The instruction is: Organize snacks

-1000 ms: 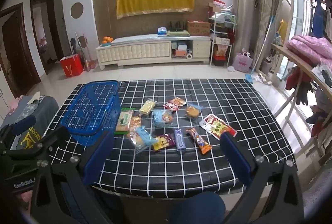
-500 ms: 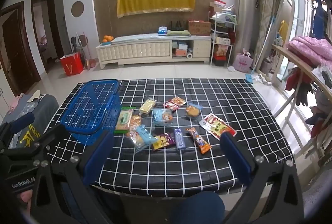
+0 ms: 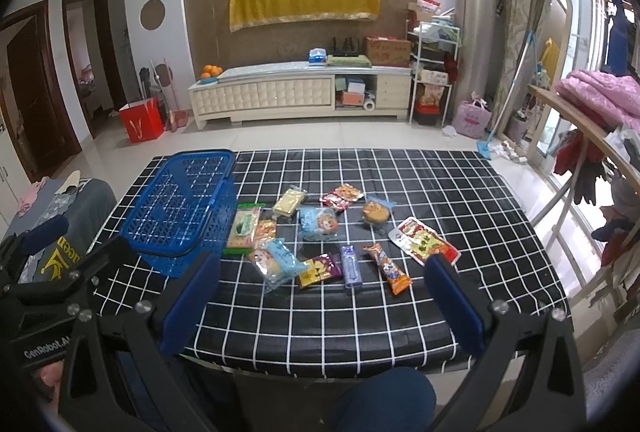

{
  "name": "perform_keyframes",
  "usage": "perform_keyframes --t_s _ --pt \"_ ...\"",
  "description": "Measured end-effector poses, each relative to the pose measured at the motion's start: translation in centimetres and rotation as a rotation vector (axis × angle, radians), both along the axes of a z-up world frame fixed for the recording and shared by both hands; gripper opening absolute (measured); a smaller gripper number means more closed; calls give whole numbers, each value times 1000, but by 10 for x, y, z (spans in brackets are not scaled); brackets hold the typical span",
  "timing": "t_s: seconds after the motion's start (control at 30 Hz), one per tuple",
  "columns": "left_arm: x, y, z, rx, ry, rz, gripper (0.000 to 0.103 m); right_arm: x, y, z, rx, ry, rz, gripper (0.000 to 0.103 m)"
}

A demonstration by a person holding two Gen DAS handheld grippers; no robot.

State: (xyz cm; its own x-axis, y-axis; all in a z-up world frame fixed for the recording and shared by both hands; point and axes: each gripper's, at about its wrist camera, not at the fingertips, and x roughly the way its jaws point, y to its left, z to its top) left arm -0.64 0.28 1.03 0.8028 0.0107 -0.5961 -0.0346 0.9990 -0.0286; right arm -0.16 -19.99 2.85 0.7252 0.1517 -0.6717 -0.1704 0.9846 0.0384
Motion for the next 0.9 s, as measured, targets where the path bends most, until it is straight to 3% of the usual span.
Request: perform_keyframes --t_s 0.9 --pt "-3 2 0 3 1 6 103 -3 3 3 0 -6 8 103"
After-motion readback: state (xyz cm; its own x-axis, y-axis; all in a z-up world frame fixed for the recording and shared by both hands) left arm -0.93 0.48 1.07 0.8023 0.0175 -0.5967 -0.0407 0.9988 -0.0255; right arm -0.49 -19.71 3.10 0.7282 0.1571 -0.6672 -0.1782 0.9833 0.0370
